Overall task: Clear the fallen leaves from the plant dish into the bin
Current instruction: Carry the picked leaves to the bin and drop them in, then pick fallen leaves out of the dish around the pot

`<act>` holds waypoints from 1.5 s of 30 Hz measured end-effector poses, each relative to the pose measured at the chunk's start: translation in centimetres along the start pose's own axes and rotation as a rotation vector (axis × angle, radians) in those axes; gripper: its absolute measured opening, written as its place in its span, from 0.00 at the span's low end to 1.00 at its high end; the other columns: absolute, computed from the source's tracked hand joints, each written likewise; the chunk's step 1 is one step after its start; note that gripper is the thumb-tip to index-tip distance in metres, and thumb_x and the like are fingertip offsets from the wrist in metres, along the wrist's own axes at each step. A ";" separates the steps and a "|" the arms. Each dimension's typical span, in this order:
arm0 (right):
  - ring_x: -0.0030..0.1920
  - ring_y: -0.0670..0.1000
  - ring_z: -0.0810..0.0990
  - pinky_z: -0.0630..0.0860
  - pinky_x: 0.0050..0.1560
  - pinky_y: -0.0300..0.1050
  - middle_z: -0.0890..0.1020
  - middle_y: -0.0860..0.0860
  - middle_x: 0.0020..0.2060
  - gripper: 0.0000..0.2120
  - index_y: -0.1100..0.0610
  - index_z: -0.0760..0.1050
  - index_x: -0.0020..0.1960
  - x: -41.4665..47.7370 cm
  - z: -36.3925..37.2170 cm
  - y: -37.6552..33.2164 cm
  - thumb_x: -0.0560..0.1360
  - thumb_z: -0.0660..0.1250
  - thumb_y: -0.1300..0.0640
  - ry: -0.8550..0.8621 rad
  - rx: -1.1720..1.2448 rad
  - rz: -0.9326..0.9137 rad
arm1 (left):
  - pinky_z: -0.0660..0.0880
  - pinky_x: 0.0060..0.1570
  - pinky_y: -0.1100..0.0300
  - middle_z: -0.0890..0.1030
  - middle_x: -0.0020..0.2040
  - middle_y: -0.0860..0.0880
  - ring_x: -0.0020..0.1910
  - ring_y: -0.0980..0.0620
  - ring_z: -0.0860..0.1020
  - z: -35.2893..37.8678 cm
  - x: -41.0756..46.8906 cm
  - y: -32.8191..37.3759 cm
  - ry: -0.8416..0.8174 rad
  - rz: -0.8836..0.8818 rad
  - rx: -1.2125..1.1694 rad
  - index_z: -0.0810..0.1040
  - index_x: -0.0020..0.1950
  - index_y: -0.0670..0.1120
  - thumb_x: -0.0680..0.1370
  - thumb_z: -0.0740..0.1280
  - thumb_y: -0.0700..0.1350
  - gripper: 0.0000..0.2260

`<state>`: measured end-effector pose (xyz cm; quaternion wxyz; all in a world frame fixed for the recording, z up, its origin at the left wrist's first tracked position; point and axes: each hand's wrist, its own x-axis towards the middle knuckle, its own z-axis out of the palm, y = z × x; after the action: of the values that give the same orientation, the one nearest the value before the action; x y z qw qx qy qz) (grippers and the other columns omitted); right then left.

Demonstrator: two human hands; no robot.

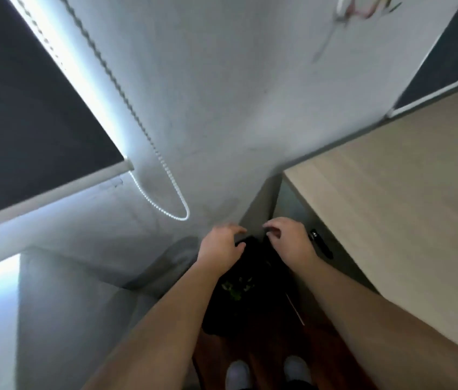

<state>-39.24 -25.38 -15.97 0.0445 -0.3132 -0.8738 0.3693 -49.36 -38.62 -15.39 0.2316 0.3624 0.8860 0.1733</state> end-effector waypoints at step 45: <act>0.46 0.57 0.79 0.73 0.42 0.44 0.82 0.56 0.46 0.07 0.54 0.77 0.41 -37.5 -32.7 31.9 0.65 0.67 0.63 0.219 -0.101 0.895 | 0.65 0.71 0.48 0.53 0.77 0.44 0.76 0.42 0.55 25.5 -5.7 54.2 -0.539 0.935 0.594 0.55 0.75 0.51 0.74 0.68 0.50 0.34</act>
<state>17.28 -9.95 -8.04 -0.0426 -0.6983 -0.6598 0.2742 -1.65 -2.46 -9.28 0.2359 0.7927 0.5539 -0.0956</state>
